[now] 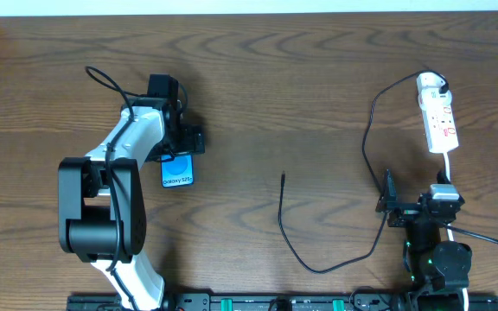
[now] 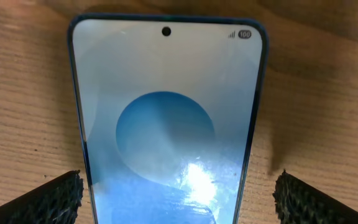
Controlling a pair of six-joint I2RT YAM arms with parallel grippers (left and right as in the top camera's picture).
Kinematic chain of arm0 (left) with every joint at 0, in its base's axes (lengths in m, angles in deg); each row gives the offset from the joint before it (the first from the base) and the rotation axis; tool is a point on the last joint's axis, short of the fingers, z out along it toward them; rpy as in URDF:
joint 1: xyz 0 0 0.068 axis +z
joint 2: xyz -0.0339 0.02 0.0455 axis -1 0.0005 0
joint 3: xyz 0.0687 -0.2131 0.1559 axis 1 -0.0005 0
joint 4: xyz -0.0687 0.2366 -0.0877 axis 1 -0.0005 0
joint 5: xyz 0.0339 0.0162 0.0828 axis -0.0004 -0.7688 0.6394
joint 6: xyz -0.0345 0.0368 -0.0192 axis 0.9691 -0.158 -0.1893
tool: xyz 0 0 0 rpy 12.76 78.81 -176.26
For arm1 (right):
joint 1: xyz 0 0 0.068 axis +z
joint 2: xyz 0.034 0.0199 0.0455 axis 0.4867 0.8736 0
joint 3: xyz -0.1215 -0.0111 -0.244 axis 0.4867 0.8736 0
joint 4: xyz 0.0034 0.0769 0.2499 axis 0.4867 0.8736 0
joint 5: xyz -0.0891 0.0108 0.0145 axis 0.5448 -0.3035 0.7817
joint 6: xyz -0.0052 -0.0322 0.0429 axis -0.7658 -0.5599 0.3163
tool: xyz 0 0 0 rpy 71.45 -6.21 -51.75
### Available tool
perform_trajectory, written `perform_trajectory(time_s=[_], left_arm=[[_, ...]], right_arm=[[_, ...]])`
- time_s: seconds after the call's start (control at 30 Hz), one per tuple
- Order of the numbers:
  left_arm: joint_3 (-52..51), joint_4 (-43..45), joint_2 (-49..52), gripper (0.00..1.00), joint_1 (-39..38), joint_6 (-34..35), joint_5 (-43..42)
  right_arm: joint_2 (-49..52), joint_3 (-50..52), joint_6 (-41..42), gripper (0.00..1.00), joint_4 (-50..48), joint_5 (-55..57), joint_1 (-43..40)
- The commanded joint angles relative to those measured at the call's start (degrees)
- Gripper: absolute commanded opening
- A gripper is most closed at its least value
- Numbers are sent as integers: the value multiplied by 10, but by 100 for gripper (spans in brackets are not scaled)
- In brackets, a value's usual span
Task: Plug charger to phone and switch on socket
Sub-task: 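Lower the left gripper and close it on the phone's sides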
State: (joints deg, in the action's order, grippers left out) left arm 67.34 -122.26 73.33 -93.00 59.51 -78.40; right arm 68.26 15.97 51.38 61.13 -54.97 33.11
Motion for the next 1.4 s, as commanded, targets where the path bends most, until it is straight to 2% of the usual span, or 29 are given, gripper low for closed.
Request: perform_trajectory(time_s=[0.0,1.37], left_arm=[[-2,1,2,98,2,-1,20],[-10,1,17,98,2,-1,18]], right_arm=[[-4,2,7,99,0,2,3],[-4,2,7,99,0,2,3]])
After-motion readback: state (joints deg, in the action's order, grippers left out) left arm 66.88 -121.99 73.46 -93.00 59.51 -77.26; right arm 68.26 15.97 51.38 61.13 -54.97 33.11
